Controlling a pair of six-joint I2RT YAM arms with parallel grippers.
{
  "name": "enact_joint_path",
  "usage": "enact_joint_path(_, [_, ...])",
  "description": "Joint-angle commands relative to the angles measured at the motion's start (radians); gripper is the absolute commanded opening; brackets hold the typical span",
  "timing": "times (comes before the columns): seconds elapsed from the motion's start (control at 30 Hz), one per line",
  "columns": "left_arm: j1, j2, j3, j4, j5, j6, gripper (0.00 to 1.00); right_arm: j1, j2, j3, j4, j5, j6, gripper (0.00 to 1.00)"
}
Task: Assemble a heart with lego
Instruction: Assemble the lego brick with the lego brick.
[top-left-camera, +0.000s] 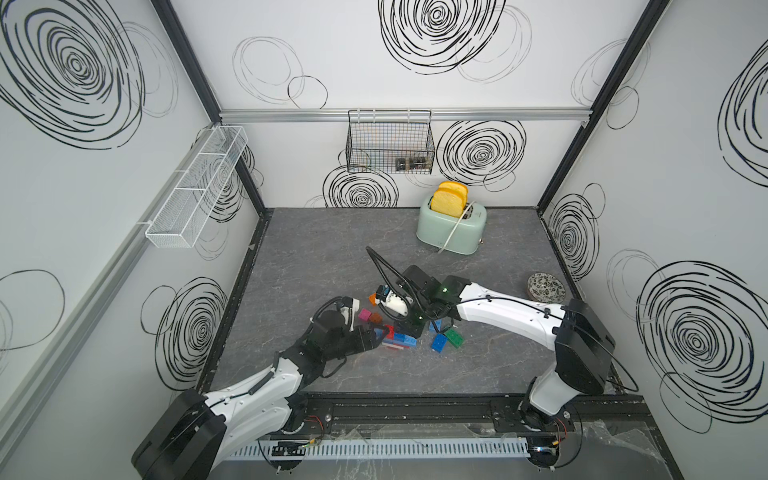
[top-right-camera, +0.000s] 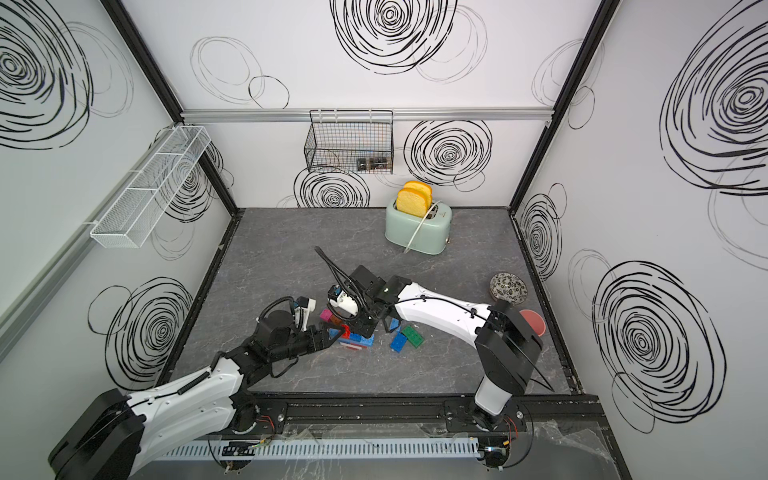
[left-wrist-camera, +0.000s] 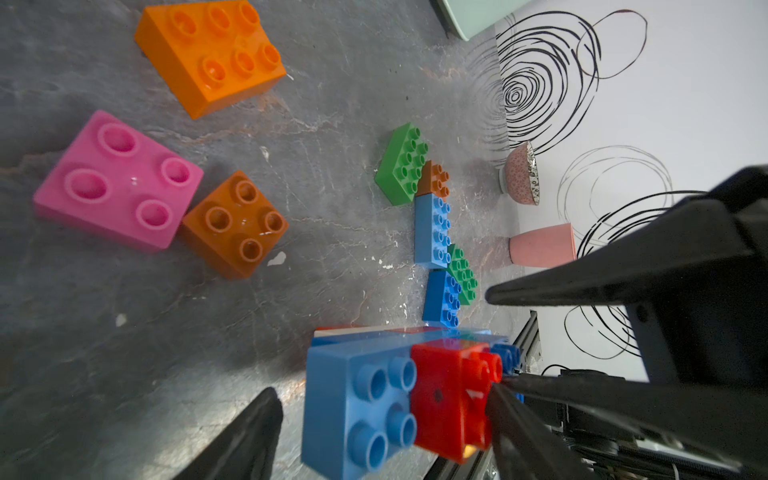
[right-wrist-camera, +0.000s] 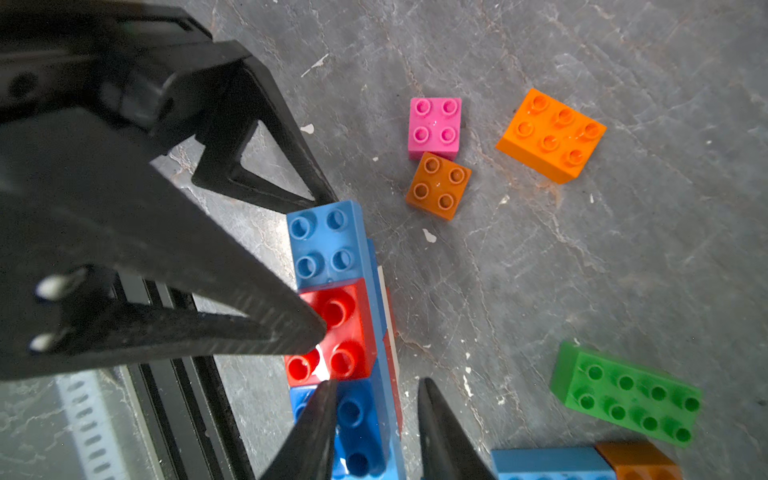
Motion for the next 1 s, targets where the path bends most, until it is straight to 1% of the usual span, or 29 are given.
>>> enact_joint_path(0.0, [-0.008,-0.002,0.034,-0.035,-0.003,0.003,0.81,-0.003,-0.001,0.009,-0.042,-0.032,-0.01,0.38])
enact_joint_path(0.17, [0.0,0.001,0.055,-0.017,0.009,-0.005,0.83,-0.004,-0.003,0.042,-0.042,-0.064,-0.017,0.4])
enact_joint_path(0.37, [0.015,-0.002,0.065,-0.02,0.015,-0.01,0.83,-0.014,-0.004,0.071,-0.05,-0.052,-0.022,0.44])
enact_joint_path(0.47, [0.024,-0.01,0.074,-0.047,0.009,0.001,0.83,-0.02,-0.008,0.076,-0.052,-0.042,-0.025,0.48])
enact_joint_path(0.67, [0.068,-0.07,0.076,-0.115,0.01,0.017,0.84,-0.007,-0.017,0.042,-0.056,-0.037,-0.085,0.55])
enact_joint_path(0.97, [0.139,-0.139,0.071,-0.203,0.028,0.046,0.84,0.032,0.017,0.007,-0.051,-0.025,-0.122,0.59])
